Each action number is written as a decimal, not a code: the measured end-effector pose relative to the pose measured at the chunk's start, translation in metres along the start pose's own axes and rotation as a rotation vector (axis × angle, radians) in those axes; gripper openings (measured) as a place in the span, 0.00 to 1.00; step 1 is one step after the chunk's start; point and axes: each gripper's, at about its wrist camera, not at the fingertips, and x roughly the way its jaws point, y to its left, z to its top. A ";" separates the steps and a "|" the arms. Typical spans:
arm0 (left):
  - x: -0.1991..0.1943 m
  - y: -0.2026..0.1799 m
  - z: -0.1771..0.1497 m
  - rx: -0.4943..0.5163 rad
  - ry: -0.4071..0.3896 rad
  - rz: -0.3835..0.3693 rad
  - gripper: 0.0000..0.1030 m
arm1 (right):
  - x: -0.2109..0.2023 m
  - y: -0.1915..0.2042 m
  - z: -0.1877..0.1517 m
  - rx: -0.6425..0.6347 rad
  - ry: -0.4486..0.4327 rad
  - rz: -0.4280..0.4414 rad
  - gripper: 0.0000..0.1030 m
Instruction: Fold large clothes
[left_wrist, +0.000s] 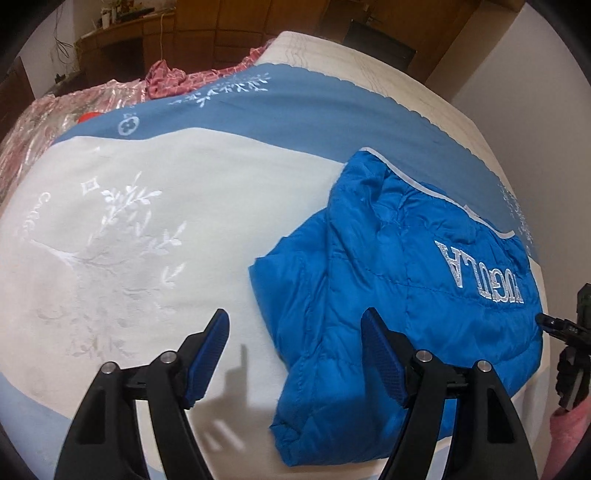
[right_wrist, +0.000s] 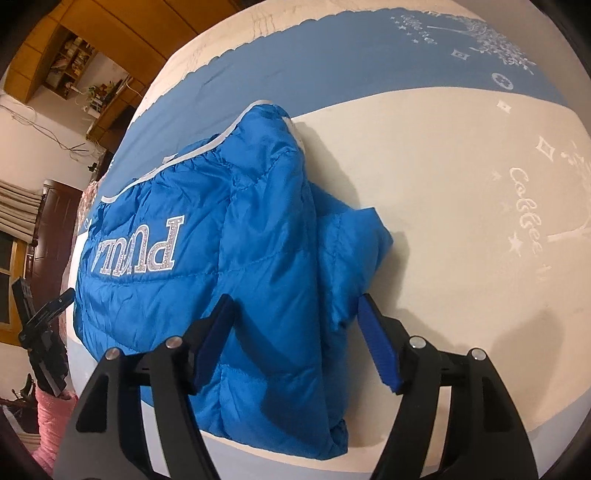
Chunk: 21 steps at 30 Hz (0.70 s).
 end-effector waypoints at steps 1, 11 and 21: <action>0.002 -0.001 0.000 0.002 0.006 -0.001 0.73 | 0.001 0.000 0.000 -0.002 0.002 0.000 0.69; 0.030 -0.013 0.003 0.023 0.059 -0.005 0.76 | 0.014 -0.001 0.002 -0.004 0.038 -0.007 0.75; 0.046 -0.015 0.002 -0.022 0.083 -0.040 0.80 | 0.034 -0.010 0.003 0.047 0.083 0.055 0.78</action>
